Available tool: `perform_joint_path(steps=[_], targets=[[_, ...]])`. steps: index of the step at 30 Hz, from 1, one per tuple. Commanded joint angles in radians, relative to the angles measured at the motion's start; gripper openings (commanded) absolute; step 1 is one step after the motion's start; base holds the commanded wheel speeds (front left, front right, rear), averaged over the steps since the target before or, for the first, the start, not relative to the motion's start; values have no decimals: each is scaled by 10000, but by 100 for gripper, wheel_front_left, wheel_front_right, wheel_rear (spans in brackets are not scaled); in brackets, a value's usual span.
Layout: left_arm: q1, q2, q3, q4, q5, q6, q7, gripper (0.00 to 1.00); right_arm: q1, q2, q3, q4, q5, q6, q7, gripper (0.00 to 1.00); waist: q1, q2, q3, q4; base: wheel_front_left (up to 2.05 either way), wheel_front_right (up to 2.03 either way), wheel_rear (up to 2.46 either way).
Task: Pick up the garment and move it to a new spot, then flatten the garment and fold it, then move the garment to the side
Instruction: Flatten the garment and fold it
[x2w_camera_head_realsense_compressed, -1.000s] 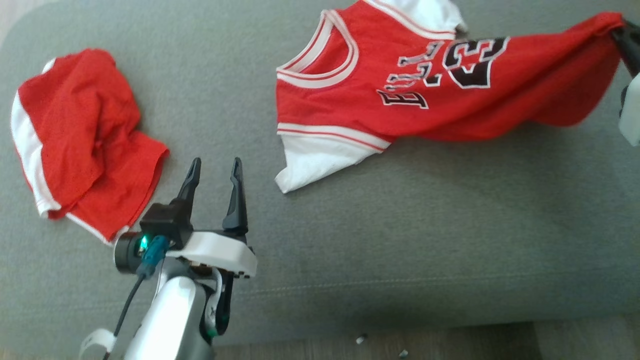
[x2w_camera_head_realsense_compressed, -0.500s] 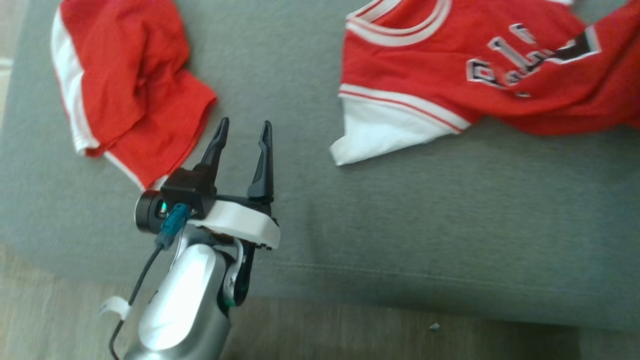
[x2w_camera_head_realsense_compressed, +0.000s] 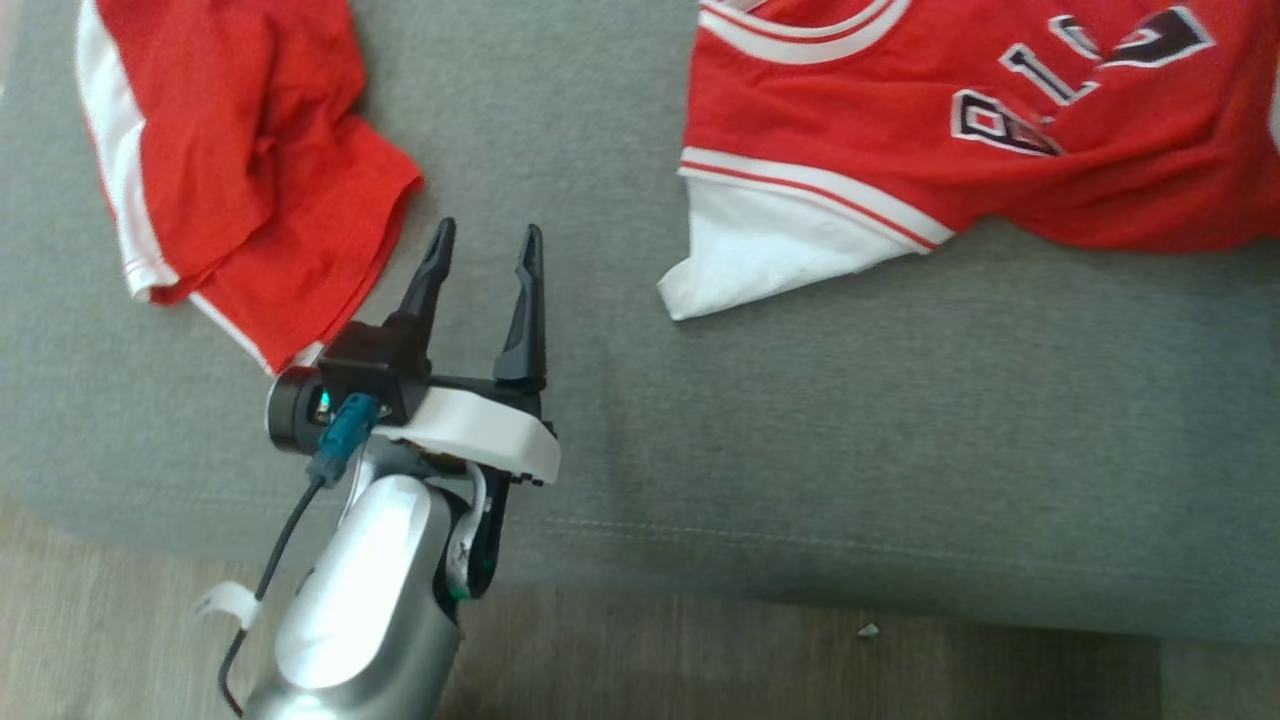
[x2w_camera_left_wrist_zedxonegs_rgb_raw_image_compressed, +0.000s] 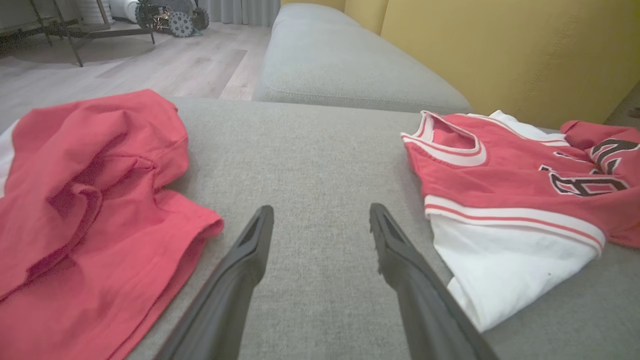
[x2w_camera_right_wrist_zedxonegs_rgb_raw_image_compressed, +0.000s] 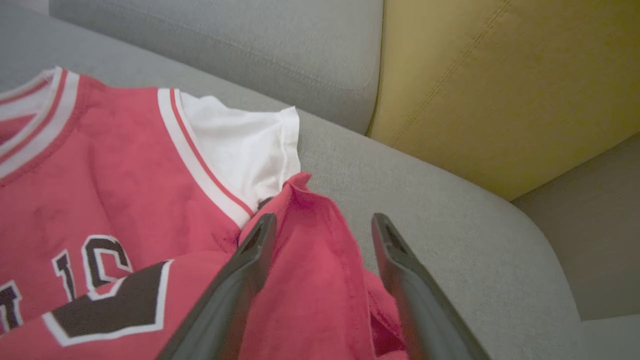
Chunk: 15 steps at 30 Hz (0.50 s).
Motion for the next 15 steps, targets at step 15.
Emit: perform_joint_path(steps=[15], targets=[[520, 114, 1213, -189, 330, -255, -59, 100, 3075, 2009, -1086, -3039, 1856, 33, -2445, 100, -1, 0, -1870, -1827, 0, 0, 0]])
